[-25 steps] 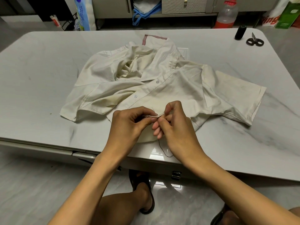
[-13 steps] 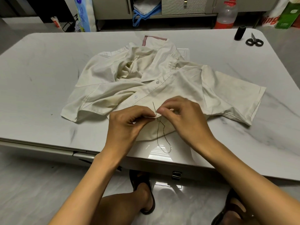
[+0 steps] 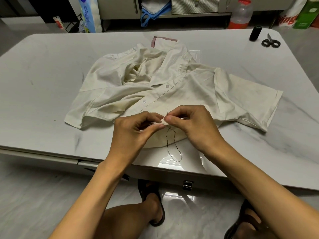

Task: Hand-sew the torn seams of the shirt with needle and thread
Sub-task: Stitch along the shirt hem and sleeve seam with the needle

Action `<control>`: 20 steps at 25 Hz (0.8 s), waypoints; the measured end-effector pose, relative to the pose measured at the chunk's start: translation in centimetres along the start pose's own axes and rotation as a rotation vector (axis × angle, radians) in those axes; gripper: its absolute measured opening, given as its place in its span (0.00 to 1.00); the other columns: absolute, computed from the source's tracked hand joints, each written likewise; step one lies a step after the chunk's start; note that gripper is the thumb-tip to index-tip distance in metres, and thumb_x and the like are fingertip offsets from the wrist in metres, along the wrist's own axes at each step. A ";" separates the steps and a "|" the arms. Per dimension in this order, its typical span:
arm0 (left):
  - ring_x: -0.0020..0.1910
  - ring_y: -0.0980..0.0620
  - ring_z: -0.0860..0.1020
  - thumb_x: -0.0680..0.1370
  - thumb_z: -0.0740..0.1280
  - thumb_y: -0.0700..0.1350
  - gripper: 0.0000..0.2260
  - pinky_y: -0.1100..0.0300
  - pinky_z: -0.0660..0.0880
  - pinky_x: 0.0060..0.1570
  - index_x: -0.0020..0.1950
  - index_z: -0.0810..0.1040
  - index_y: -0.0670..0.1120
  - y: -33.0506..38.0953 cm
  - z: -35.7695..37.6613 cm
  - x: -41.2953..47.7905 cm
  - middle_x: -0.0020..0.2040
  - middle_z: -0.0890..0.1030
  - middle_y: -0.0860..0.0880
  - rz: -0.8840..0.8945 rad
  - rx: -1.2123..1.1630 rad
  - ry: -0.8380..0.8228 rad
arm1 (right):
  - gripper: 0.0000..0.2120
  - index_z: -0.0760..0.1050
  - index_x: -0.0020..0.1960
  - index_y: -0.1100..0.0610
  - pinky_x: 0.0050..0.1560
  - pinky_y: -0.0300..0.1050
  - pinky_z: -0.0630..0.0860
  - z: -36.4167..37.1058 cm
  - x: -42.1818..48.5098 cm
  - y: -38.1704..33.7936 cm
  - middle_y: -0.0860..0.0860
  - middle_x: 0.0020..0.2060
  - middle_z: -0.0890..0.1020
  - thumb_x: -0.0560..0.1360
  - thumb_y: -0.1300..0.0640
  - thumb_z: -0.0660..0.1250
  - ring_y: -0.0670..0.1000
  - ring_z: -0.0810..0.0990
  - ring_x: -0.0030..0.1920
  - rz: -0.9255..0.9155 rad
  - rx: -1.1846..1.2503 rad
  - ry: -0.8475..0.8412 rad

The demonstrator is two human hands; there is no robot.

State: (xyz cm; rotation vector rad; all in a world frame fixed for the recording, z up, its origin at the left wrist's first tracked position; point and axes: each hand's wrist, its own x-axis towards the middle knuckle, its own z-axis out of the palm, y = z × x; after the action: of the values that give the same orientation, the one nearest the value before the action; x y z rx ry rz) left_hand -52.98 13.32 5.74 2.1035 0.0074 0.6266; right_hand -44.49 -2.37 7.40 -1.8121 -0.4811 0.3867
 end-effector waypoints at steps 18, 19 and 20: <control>0.42 0.52 0.86 0.72 0.75 0.44 0.08 0.51 0.82 0.49 0.46 0.86 0.41 -0.3 -0.1 0.1 0.40 0.86 0.49 -0.153 -0.079 -0.026 | 0.08 0.79 0.56 0.62 0.51 0.38 0.79 -0.8 -0.2 -0.8 0.55 0.38 0.83 0.80 0.64 0.63 0.48 0.84 0.42 0.015 0.516 0.195; 0.42 0.51 0.86 0.72 0.74 0.46 0.08 0.52 0.82 0.49 0.46 0.86 0.42 -0.3 -0.1 0.2 0.40 0.86 0.49 -0.182 -0.098 -0.027 | 0.08 0.79 0.56 0.63 0.51 0.37 0.79 -0.8 -0.2 -0.9 0.55 0.37 0.83 0.80 0.64 0.63 0.48 0.84 0.42 0.025 0.533 0.195; 0.42 0.50 0.86 0.73 0.74 0.46 0.08 0.52 0.82 0.50 0.47 0.86 0.42 -0.3 -0.1 0.2 0.40 0.86 0.49 -0.217 -0.121 -0.027 | 0.07 0.79 0.54 0.63 0.50 0.37 0.79 -0.9 -0.1 -1.0 0.55 0.37 0.83 0.80 0.65 0.63 0.48 0.84 0.42 0.031 0.557 0.197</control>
State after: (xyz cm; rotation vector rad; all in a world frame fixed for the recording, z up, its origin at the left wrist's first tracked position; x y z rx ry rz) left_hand -52.77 13.67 5.63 1.9611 0.1760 0.4564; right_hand -44.33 -2.90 8.61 -1.2989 -0.1799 0.3200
